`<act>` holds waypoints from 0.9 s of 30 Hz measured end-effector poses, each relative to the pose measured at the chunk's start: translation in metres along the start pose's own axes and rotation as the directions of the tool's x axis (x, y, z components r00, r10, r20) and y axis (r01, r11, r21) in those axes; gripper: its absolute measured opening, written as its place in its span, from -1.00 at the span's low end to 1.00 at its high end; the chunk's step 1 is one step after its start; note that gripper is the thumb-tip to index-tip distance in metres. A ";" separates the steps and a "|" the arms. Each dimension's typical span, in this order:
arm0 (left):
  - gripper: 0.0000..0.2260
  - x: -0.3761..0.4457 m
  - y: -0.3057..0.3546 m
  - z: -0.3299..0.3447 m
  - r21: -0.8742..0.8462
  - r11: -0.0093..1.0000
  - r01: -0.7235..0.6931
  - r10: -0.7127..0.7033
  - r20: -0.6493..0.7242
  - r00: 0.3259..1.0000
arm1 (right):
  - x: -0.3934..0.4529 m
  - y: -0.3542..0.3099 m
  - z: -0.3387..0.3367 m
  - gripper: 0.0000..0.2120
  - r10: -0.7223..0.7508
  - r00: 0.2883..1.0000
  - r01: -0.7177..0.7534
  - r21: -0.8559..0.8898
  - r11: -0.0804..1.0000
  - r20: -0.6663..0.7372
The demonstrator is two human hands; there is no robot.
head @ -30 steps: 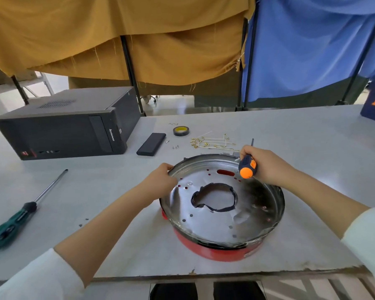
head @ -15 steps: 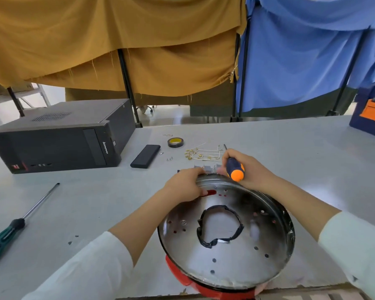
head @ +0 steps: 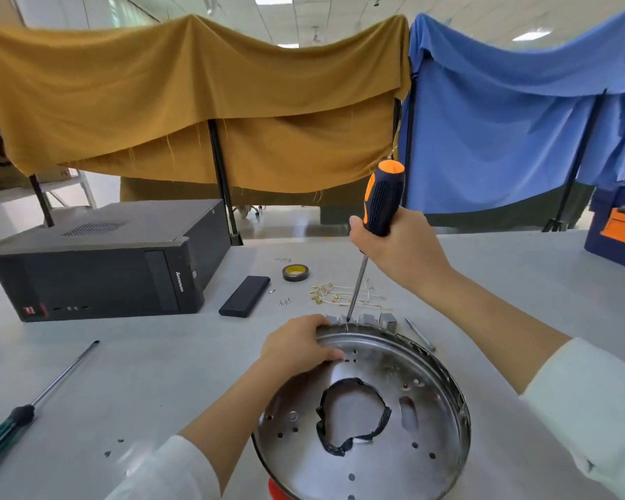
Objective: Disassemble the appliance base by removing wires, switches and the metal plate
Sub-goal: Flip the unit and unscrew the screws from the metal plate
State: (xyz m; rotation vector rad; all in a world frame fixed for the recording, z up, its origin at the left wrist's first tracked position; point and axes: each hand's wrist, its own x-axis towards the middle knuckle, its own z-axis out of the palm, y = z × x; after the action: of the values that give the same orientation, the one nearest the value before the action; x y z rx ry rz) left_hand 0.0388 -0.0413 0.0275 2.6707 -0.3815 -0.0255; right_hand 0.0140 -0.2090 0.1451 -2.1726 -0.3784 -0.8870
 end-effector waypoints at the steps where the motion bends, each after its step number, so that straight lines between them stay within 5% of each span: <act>1: -0.55 0.001 -0.001 0.001 0.010 1.000 0.000 0.000 -0.021 1.000 | 0.001 -0.003 0.003 -0.65 0.002 0.999 -0.001 0.049 0.999 -0.033; 27: -0.63 0.003 0.000 0.003 -0.024 0.998 0.055 -0.056 -0.073 0.996 | -0.008 0.006 0.037 -0.65 0.065 0.998 -0.065 0.014 0.998 0.001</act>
State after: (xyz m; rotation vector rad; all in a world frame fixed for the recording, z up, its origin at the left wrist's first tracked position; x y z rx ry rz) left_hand 0.0413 -0.0432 0.0247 2.6514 -0.2823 0.0511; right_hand 0.0286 -0.1859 0.1188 -2.1600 -0.3118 -0.8449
